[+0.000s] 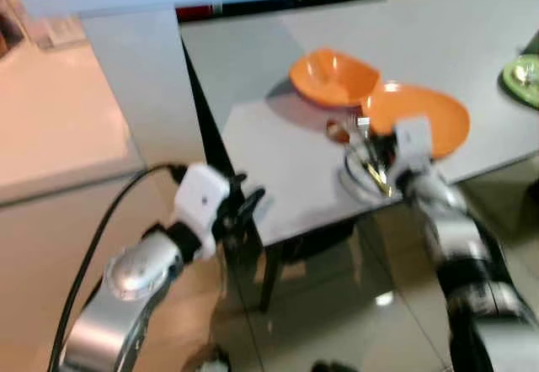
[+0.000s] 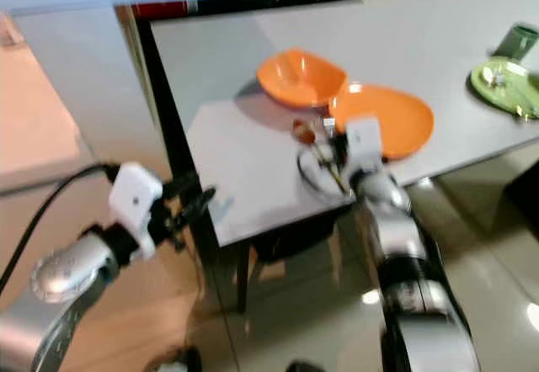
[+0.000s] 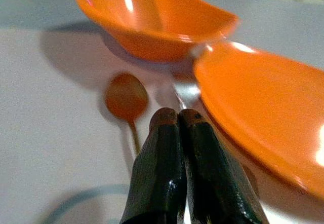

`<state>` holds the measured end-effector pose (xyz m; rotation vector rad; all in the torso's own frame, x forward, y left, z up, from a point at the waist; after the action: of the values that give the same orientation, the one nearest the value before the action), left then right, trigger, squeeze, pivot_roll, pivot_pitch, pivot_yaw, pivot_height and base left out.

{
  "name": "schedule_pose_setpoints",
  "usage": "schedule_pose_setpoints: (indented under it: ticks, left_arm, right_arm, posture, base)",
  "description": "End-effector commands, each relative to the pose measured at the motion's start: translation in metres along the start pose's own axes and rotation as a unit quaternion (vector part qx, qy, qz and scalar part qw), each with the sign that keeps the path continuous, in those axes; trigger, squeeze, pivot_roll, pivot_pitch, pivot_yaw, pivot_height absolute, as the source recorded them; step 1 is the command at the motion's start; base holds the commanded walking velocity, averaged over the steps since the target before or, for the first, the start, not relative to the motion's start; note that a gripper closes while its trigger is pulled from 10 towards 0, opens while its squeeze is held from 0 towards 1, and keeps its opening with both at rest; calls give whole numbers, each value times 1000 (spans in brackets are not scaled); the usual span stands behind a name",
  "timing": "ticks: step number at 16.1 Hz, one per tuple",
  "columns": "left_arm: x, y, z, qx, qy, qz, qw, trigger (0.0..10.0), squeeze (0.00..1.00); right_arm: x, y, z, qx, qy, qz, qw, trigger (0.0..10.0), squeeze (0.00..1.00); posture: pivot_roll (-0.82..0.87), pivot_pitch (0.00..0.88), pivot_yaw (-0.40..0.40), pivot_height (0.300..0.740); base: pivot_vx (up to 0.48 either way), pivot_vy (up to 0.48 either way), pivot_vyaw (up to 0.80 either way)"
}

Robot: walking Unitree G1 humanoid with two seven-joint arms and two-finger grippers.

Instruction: Setting the table

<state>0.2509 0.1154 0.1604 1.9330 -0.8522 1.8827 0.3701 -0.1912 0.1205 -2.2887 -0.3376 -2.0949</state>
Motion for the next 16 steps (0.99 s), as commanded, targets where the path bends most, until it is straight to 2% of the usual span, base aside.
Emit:
schedule_pose_setpoints:
  ticks: [1,3,5,8,12,16]
  left_arm:
    - [4,4,-2,-14,9,1,1000,10000,0]
    - [4,7,-3,-26,9,-1,1000,10000,0]
    - [5,7,-3,-27,9,-1,1000,10000,0]
    - [4,6,-5,-29,7,1,1000,10000,0]
    - [4,6,-5,-32,6,1,999,10000,0]
    - [3,6,-6,-33,3,2,999,10000,0]
  right_arm:
    - [4,8,-9,-14,1,-16,1000,0,0]
    - [-5,6,-28,-15,-15,-26,999,0,0]
    - [-8,3,-37,-13,-23,-22,999,0,0]
    - [-23,-9,-54,-4,-64,-7,998,0,0]
    - [-31,-8,-59,-19,-93,5,995,0,0]
    - [-26,-8,-58,-23,-93,13,995,0,0]
  posture:
    - [55,86,-13,740]
    - [52,83,-12,740]
    - [52,83,-12,740]
    - [54,79,-10,740]
    - [55,80,-9,740]
    - [59,81,-7,740]
  base:
    - [0,0,0]
    - [0,0,0]
    - [0,0,0]
    - [0,0,0]
    - [0,0,0]
    - [0,0,0]
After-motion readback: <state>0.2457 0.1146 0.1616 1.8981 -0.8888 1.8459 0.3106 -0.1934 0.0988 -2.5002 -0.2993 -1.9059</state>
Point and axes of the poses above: a point about 5 cm out from each wrist's last joint towards the gripper, its own z axis pointing out of the wrist towards the gripper, its own x axis along the axis of the wrist's last joint, y = z × x, the point moved 2 cm from there along z, pointing out of the wrist towards the gripper, and after that the axes turned 1 degree about z, right-handed, at the moved point
